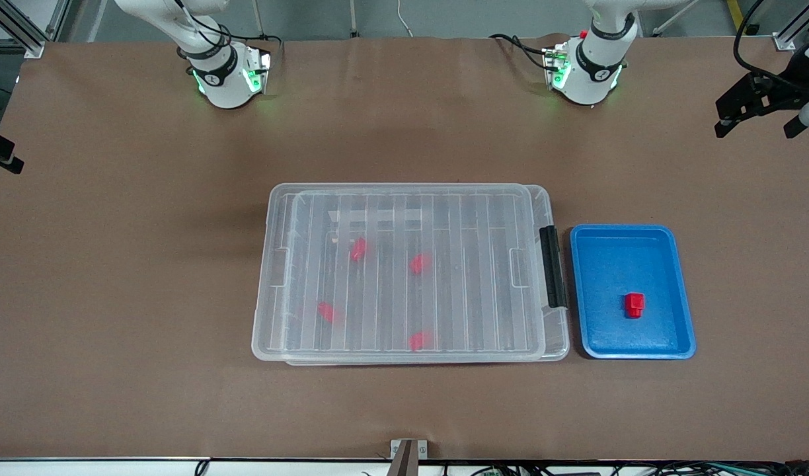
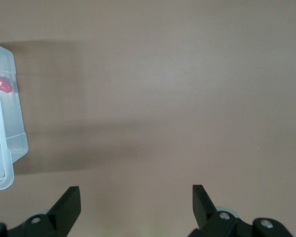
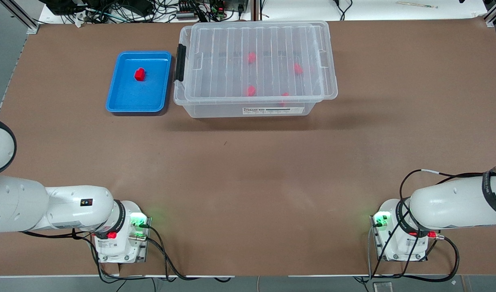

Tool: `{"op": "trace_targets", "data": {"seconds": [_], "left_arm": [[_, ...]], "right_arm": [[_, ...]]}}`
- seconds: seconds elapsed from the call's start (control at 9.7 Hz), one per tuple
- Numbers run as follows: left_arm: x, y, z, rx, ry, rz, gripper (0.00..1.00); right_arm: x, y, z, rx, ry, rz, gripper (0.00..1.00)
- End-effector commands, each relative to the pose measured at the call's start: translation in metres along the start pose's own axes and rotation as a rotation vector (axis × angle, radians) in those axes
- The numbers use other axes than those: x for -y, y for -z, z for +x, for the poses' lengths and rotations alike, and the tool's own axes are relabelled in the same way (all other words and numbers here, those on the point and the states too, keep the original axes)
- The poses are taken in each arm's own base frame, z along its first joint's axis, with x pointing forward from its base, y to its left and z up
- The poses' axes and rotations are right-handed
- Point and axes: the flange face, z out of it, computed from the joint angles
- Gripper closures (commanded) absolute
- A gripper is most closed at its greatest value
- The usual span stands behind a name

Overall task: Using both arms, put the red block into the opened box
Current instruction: 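Move the right gripper toward the box while the left gripper reaches the tray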

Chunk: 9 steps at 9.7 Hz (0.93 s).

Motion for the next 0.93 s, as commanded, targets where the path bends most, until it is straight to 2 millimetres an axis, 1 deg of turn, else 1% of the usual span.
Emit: {"op": "trace_targets", "data": {"seconds": [0.0,0.1,0.21,0.31,0.41,0.52,0.62,0.72,0.82], "left_arm": [[0.003,-0.006,0.002,0.033,0.003,0.018,0.00],[0.006,-0.010,0.007,0.042,0.004,0.016,0.00],[0.011,-0.018,0.015,0.056,0.009,0.013,0.00],[0.024,-0.041,0.025,0.096,0.027,0.009,0.00],[0.038,-0.076,0.044,0.148,0.047,0.001,0.00],[0.041,-0.119,0.064,0.190,0.049,-0.008,0.00],[0.042,-0.162,0.080,0.210,0.056,-0.012,0.00],[0.055,-0.206,0.093,0.222,0.073,-0.021,0.00],[0.070,-0.258,0.105,0.236,0.085,-0.033,0.00]], "right_arm": [[-0.001,0.002,-0.005,-0.006,-0.009,0.011,0.00],[-0.001,0.002,-0.005,-0.005,-0.009,0.011,0.00],[-0.001,0.002,-0.004,-0.008,-0.009,0.011,0.00],[-0.001,0.003,-0.004,-0.009,-0.009,0.011,0.00],[0.001,0.003,-0.005,-0.006,-0.006,0.011,0.00],[0.007,0.003,-0.004,-0.004,0.010,0.011,0.00],[0.037,0.003,-0.002,-0.001,0.070,0.010,0.00],[0.076,0.003,-0.002,0.004,0.134,0.010,0.00],[0.121,-0.004,-0.001,0.017,0.190,0.008,0.00]]}}
